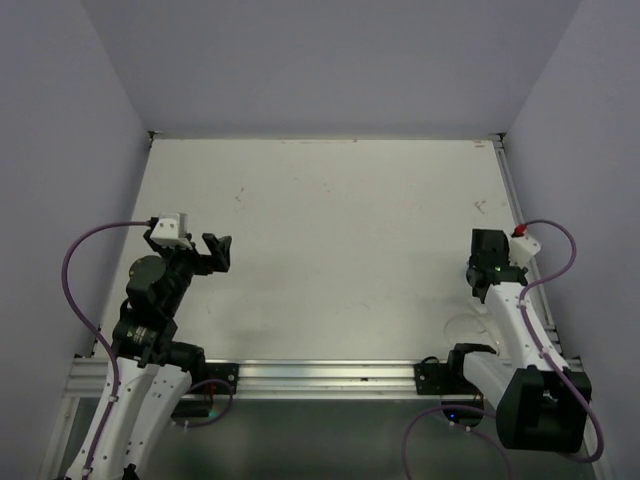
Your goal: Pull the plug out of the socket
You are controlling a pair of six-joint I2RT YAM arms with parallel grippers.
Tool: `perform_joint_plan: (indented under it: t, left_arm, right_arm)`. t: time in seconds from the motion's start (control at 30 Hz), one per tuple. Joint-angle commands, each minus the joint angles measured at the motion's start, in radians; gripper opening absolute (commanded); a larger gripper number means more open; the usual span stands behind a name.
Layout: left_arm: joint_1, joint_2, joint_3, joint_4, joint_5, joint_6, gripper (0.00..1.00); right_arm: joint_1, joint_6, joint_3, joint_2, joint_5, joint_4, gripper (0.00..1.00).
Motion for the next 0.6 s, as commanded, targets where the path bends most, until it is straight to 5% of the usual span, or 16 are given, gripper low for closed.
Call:
perform_joint_plan:
  t: [0.0, 0.17, 0.3, 0.57]
  left_arm:
    - [-0.008, -0.006, 0.000, 0.049, -0.008, 0.017, 1.00]
    - [-0.008, -0.004, 0.000, 0.053, -0.005, 0.015, 1.00]
    - [-0.010, -0.004, -0.002, 0.055, -0.005, 0.017, 1.00]
    - [-0.008, -0.004, -0.002, 0.055, -0.006, 0.015, 1.00]
  right_arm:
    - [-0.001, -0.135, -0.009, 0.002, -0.233, 0.145, 0.25]
    - [0.010, -0.251, 0.001, 0.016, -0.571, 0.238, 0.13]
    - [0.056, -0.294, 0.020, 0.034, -0.698, 0.287, 0.12]
    - [0.324, -0.410, 0.106, 0.144, -0.656, 0.279, 0.12]
